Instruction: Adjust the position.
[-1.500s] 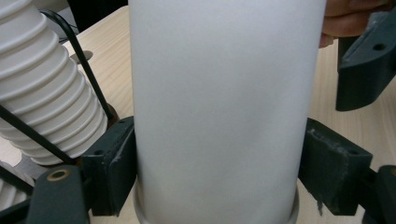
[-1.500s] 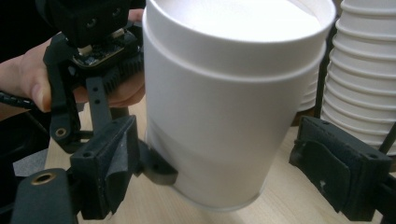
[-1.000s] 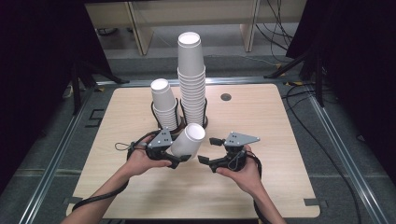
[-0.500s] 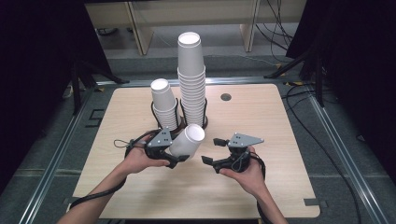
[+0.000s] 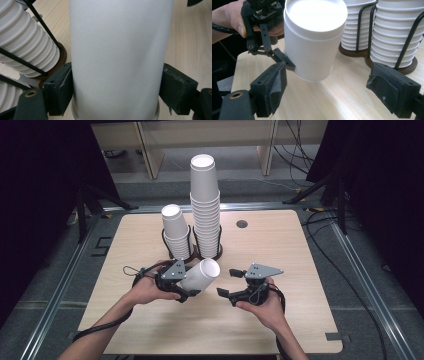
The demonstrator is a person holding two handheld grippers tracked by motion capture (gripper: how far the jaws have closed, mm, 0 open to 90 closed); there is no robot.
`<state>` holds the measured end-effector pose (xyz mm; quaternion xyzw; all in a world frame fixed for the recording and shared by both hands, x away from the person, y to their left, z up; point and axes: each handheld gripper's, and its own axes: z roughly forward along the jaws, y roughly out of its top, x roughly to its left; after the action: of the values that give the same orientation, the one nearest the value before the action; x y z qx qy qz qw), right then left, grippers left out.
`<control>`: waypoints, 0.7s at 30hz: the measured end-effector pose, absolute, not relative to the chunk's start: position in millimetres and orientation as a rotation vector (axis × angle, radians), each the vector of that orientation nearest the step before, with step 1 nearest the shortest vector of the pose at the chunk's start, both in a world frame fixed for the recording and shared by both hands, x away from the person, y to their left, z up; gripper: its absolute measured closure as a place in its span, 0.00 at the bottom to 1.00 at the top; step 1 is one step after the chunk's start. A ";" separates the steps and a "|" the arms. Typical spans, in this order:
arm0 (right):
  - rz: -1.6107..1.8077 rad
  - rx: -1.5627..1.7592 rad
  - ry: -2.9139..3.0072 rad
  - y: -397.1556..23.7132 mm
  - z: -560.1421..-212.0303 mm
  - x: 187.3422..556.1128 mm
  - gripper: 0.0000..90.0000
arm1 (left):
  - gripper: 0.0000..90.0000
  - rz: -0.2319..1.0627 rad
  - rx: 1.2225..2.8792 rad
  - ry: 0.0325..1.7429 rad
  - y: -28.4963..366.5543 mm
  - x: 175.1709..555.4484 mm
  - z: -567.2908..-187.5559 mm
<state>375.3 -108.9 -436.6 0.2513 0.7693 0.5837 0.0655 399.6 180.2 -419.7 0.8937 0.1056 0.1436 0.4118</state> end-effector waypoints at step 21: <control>1.728 0.707 2.354 -105.9 -438.8 374.2 0.18 | 0.23 0.384 2.456 0.189 186.1 404.8 -417.6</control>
<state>374.2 -105.9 -438.8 0.2347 0.7816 0.5738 0.0687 404.8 186.1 -417.6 0.9339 0.0717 0.1462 0.3185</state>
